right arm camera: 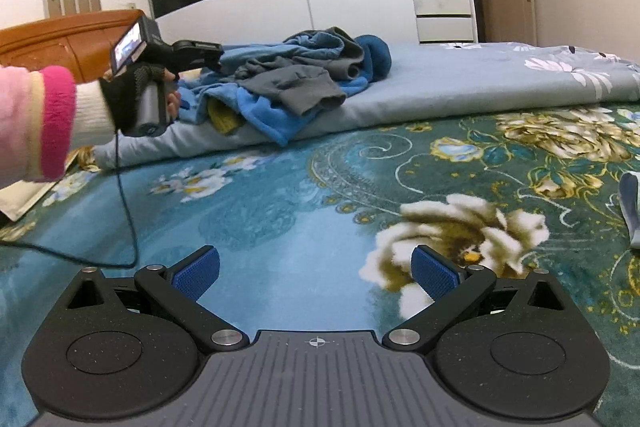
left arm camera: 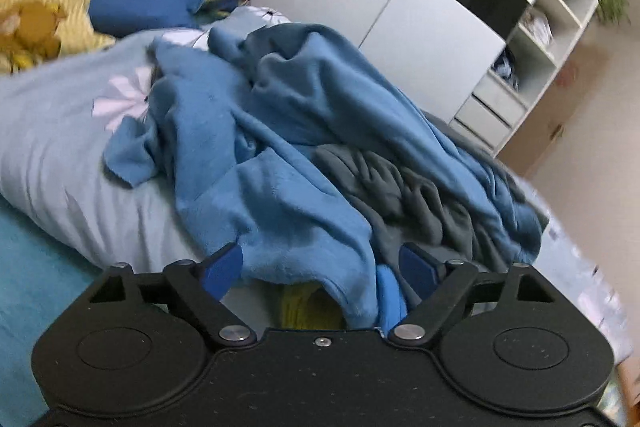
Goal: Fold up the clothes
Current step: 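Grasp a blue garment in the clothes pile with the left gripper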
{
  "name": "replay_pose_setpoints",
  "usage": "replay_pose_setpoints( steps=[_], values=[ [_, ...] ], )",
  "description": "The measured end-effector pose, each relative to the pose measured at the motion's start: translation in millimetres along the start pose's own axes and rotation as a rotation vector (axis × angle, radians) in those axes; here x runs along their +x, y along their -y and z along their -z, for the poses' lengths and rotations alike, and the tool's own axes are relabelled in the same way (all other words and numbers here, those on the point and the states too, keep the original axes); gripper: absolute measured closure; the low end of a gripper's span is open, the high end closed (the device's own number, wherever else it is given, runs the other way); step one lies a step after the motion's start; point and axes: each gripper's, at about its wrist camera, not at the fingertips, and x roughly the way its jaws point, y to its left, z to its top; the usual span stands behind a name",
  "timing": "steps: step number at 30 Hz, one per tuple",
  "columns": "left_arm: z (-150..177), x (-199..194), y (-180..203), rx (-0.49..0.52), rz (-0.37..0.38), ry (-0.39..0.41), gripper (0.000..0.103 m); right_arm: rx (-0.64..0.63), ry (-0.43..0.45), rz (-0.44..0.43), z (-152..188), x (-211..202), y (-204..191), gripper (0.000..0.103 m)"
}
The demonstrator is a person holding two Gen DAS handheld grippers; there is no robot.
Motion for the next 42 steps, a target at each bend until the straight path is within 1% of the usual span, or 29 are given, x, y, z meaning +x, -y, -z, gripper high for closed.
replay_pose_setpoints(
  steps=[2,3,4,6,7,8,10,11,13,16,18,21,24,25,29,30,31,33,34,35,36,37,39,40,41,42],
  values=[
    [-1,-4,1,-0.01,-0.042,0.003,0.02,0.014,-0.006,0.004,4,1,3,0.0],
    [0,-7,5,0.019,-0.045,0.012,0.021,0.024,-0.008,0.007,5,2,5,0.0],
    [1,-12,13,0.06,-0.027,0.032,0.02,0.034,-0.009,0.009,6,2,7,0.0],
    [2,-17,28,0.099,0.037,0.031,0.02,0.049,-0.002,0.009,7,3,10,0.0],
    [3,-15,36,0.093,0.093,-0.014,0.02,0.052,0.001,0.009,8,4,10,0.0],
    [6,-12,43,0.082,0.13,-0.053,0.02,0.055,0.004,0.008,8,5,11,0.0],
    [15,-7,61,0.083,0.192,-0.106,0.019,0.062,0.001,-0.001,11,8,10,0.0],
    [21,-2,70,0.1,0.202,-0.13,0.019,0.067,-0.004,-0.009,12,9,10,0.0],
    [33,6,86,0.142,0.19,-0.162,0.02,0.072,-0.01,-0.022,16,11,10,0.0],
    [46,12,101,0.146,0.214,-0.176,0.02,0.076,-0.009,-0.023,19,10,13,0.0],
    [47,9,112,0.176,0.19,-0.133,0.02,0.091,-0.004,-0.014,21,10,18,0.0],
    [37,11,132,0.247,0.187,-0.077,0.019,0.136,0.003,-0.012,24,10,28,0.0],
    [27,21,158,0.285,0.163,-0.05,0.019,0.176,-0.002,-0.016,25,12,35,0.0],
    [26,26,169,0.313,0.151,-0.041,0.018,0.179,-0.005,-0.018,25,13,36,0.0],
    [43,48,217,0.546,0.044,0.008,0.015,0.185,-0.01,-0.027,26,17,38,0.0],
    [49,53,226,0.591,0.02,0.023,0.013,0.19,-0.009,-0.03,26,17,39,0.0],
    [54,60,234,0.628,0.004,0.03,0.012,0.197,-0.007,-0.035,27,17,40,0.0],
    [62,74,244,0.67,-0.045,0.05,0.012,0.209,-0.002,-0.045,28,16,43,0.0],
    [66,79,246,0.692,-0.085,0.072,0.012,0.215,0.001,-0.049,28,16,44,0.0],
    [68,85,248,0.711,-0.127,0.085,0.018,0.22,0.004,-0.053,29,16,44,0.0],
    [68,92,248,0.723,-0.165,0.08,0.026,0.221,0.007,-0.054,29,15,44,0.0],
    [67,94,247,0.716,-0.162,0.067,0.033,0.219,0.009,-0.053,30,15,44,0.0],
    [63,92,242,0.672,-0.141,0.08,0.072,0.219,0.011,-0.054,30,15,44,0.0],
    [60,88,240,0.662,-0.139,0.097,0.083,0.222,0.012,-0.057,30,15,44,0.0],
    [58,83,239,0.652,-0.137,0.114,0.097,0.224,0.013,-0.058,30,14,45,0.0],
    [56,79,237,0.642,-0.136,0.131,0.097,0.227,0.014,-0.06,30,14,45,0.0]
  ],
)
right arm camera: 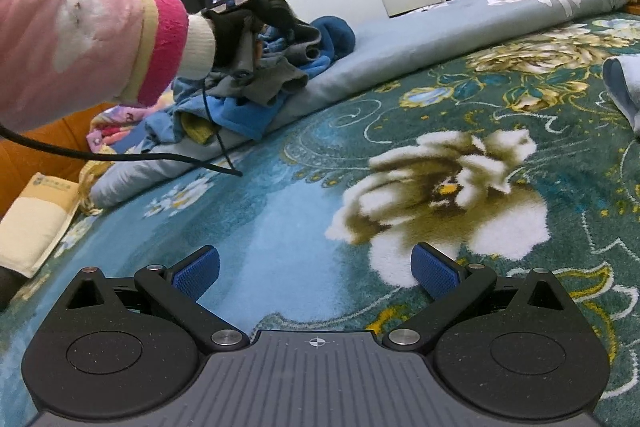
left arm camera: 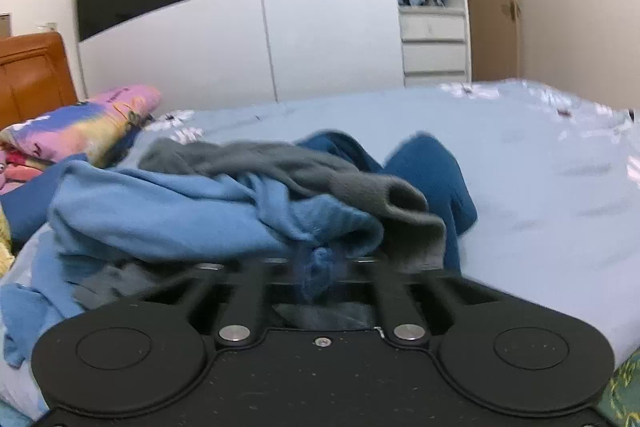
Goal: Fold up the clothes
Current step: 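Grasp a blue garment in the clothes pile with the left gripper, then pull the blue sweatpants out of the pile with the left gripper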
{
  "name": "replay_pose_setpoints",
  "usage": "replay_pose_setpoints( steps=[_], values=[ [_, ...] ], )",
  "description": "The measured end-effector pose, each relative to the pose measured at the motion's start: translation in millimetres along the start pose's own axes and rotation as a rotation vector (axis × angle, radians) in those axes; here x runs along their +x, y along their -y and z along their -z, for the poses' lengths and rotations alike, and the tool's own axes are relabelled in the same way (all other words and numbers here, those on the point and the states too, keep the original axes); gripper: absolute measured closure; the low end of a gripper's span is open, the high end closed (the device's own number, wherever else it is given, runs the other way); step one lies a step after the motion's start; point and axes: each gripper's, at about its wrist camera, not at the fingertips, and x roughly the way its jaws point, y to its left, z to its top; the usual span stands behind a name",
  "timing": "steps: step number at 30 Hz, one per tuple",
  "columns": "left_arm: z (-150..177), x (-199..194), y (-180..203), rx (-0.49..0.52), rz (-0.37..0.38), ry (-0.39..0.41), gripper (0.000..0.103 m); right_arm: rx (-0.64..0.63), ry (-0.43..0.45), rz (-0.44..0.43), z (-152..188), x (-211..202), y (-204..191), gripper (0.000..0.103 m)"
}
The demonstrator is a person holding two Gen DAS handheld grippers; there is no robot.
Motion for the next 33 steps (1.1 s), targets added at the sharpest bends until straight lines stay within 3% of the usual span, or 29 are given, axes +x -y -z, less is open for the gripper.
replay_pose_setpoints(
  steps=[4,11,15,18,22,27,30,33],
  values=[
    [-9,-33,-40,-0.135,-0.048,0.085,0.099,-0.001,0.002,-0.001,0,0,0,0.0],
    [-31,-118,-128,-0.176,-0.123,0.195,0.101,0.02,0.014,-0.015,0,-3,4,0.0],
    [-16,-167,-176,-0.214,-0.133,0.203,0.101,0.024,0.022,-0.017,1,-5,4,0.0],
    [17,-204,-207,-0.266,-0.104,0.186,0.102,0.028,0.024,-0.018,1,-6,5,0.0],
    [69,-248,-239,-0.312,-0.032,0.104,0.102,0.034,0.027,-0.024,2,-6,6,0.0],
    [122,-292,-240,-0.303,0.028,0.051,0.103,0.031,0.036,-0.017,3,-9,5,0.0],
    [143,-297,-236,-0.233,0.02,-0.005,0.103,0.025,0.039,-0.013,4,-11,4,0.0],
    [149,-284,-234,-0.253,0.026,-0.053,0.103,0.022,0.039,-0.005,5,-12,4,0.0]
  ],
)
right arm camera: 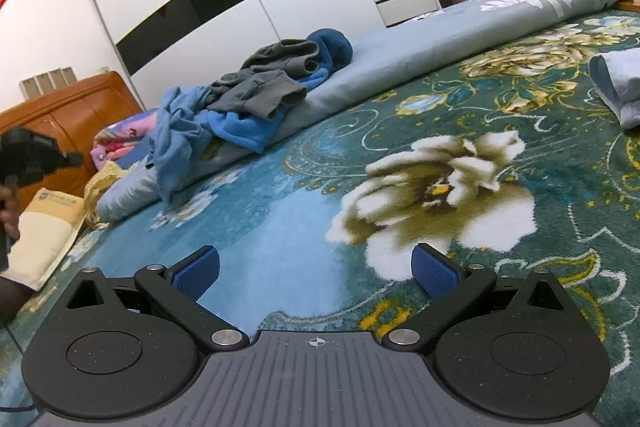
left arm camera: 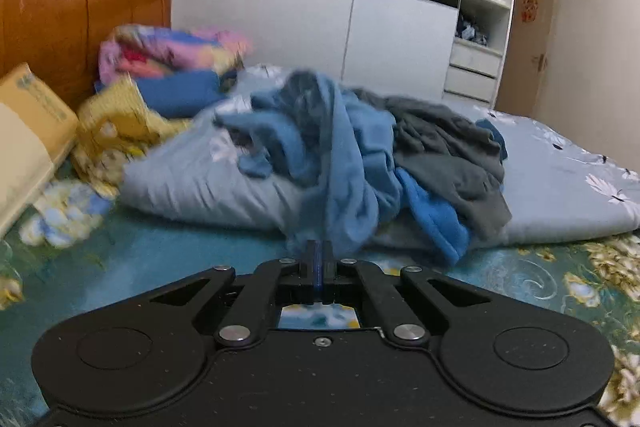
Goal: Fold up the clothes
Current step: 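Pull the blue sweatpants out of the pile with the left gripper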
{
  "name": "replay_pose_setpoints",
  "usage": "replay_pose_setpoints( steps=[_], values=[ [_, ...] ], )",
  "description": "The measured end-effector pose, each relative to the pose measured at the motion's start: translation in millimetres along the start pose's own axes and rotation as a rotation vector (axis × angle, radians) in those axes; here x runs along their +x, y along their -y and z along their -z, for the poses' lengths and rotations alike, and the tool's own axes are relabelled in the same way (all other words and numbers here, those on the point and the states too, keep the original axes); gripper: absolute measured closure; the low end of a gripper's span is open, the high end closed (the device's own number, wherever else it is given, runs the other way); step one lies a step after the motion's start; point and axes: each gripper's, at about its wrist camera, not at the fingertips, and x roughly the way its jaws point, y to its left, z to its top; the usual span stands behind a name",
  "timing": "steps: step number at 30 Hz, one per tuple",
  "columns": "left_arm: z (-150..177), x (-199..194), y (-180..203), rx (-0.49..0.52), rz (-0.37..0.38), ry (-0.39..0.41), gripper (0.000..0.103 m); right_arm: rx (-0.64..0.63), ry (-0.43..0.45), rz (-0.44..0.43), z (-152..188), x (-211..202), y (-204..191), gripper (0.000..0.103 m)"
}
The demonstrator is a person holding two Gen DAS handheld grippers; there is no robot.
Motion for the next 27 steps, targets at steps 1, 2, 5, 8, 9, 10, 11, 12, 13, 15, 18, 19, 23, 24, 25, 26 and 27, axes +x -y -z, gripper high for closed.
replay_pose_setpoints(
  steps=[1,2,5,8,9,10,11,12,13,15,18,19,23,24,25,26,27],
  values=[
    [-1,5,3,0.003,-0.004,0.004,0.103,-0.002,0.0,0.001,0,0,0,0.0],
    [-2,12,7,0.014,-0.005,0.001,0.096,-0.004,0.0,0.001,1,-1,0,0.0],
    [-12,43,24,0.034,-0.032,0.018,0.066,-0.002,-0.002,0.001,0,-1,0,0.0],
    [-13,82,46,0.093,-0.079,0.042,0.027,0.01,-0.005,-0.007,0,0,2,0.0],
    [-13,96,54,0.118,-0.096,0.035,0.018,0.013,-0.006,-0.009,0,1,3,0.0],
    [-12,109,60,0.135,-0.121,0.027,0.018,0.015,-0.007,-0.011,-1,1,3,0.0],
    [-10,122,65,0.152,-0.145,0.019,0.018,0.015,-0.009,-0.011,-1,2,3,0.0],
    [-10,134,65,0.146,-0.163,-0.001,0.02,0.013,-0.01,-0.011,-1,3,3,0.0],
    [-9,146,66,0.131,-0.171,-0.025,0.023,0.01,-0.012,-0.012,-1,3,3,0.0],
    [-7,159,70,0.131,-0.178,-0.052,0.062,0.006,-0.015,-0.012,-2,4,2,0.0],
    [-6,167,73,0.12,-0.211,-0.081,0.101,0.007,-0.019,-0.017,-2,5,2,0.0],
    [-7,164,71,0.093,-0.198,-0.077,0.101,0.007,-0.019,-0.018,-2,5,2,0.0],
    [-19,128,58,0.029,0.0,-0.036,0.102,0.003,-0.009,-0.014,-2,3,1,0.0],
    [-23,114,55,0.031,0.056,-0.019,0.102,-0.001,-0.003,-0.01,-2,2,-1,0.0],
    [-28,94,51,0.031,0.123,0.01,0.102,-0.007,0.002,-0.004,-2,0,-2,0.0],
    [-31,77,48,0.024,0.172,0.031,0.102,-0.013,0.007,0.002,-1,-2,-4,0.0],
    [-34,58,43,0.013,0.226,0.05,0.102,-0.02,0.012,0.008,-1,-5,-7,0.0]
  ],
)
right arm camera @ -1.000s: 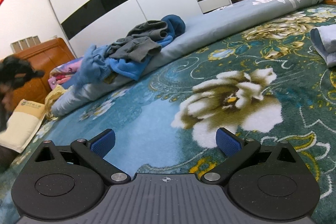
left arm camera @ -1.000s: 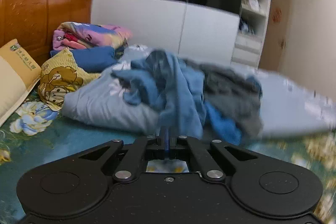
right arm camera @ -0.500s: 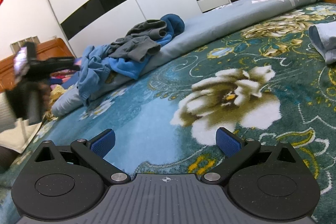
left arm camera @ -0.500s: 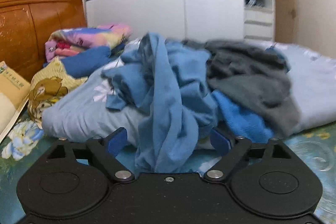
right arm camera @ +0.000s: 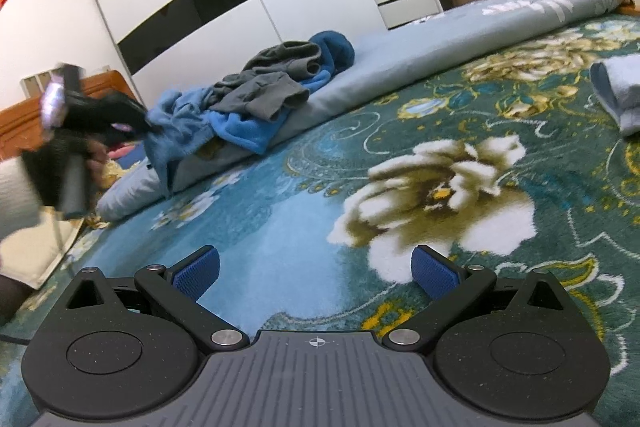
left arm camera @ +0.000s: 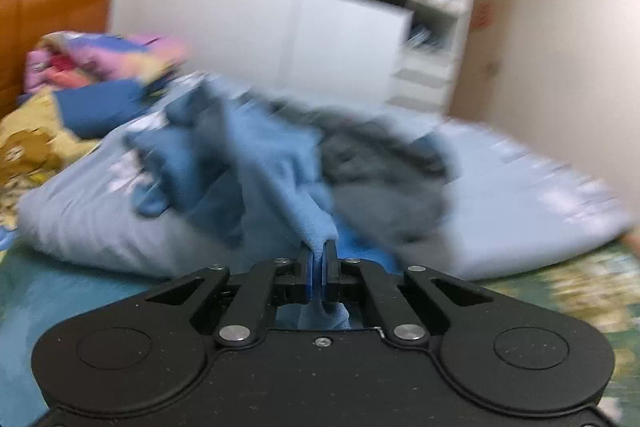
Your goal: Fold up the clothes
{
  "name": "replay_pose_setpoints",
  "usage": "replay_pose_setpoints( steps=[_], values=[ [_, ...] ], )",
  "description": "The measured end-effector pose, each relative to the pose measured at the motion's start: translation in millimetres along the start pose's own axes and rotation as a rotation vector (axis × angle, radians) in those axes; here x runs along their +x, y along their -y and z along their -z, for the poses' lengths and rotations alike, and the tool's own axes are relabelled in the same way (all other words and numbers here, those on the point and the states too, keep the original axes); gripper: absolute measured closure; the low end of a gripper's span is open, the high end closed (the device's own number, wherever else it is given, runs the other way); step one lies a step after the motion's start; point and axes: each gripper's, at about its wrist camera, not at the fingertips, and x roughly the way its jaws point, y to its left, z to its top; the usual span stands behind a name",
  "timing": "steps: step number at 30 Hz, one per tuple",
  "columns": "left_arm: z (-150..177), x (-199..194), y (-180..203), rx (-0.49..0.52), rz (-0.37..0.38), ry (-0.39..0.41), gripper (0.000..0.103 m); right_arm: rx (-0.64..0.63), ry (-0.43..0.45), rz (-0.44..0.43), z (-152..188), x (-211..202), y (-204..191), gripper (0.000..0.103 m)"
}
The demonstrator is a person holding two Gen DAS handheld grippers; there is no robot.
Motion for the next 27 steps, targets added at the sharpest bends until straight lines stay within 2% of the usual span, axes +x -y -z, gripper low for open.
replay_pose_setpoints(
  steps=[4,6,8,11,14,17,20,22,24,27],
  values=[
    [-2,-80,-1,-0.059,0.208,0.045,0.103,-0.007,0.007,0.0,0,-15,-13,0.0],
    [9,-121,12,-0.032,0.322,0.044,0.103,-0.035,0.024,-0.01,-1,-29,-22,0.0],
    [28,-157,30,0.01,0.423,0.023,0.103,-0.065,0.051,-0.012,-4,-44,-32,0.0],
    [62,-191,49,-0.059,0.632,-0.065,0.103,-0.083,0.091,0.004,-8,-68,-40,0.0],
    [91,-217,80,-0.005,0.798,-0.113,0.102,-0.079,0.131,0.054,-12,-95,-39,0.0],
    [110,-216,96,0.012,0.829,-0.173,0.1,-0.06,0.156,0.125,-15,-117,-32,0.0],
    [118,-206,86,0.006,0.752,-0.242,0.097,-0.03,0.171,0.18,-18,-134,-27,0.0],
    [117,-205,67,-0.024,0.706,-0.252,0.088,-0.048,0.173,0.189,-18,-143,-30,0.0],
    [113,-209,44,-0.058,0.658,-0.227,0.052,-0.067,0.166,0.191,-17,-147,-34,0.0],
    [108,-216,0,-0.085,0.521,-0.164,0.048,-0.072,0.126,0.181,-13,-146,-39,0.0]
  ],
)
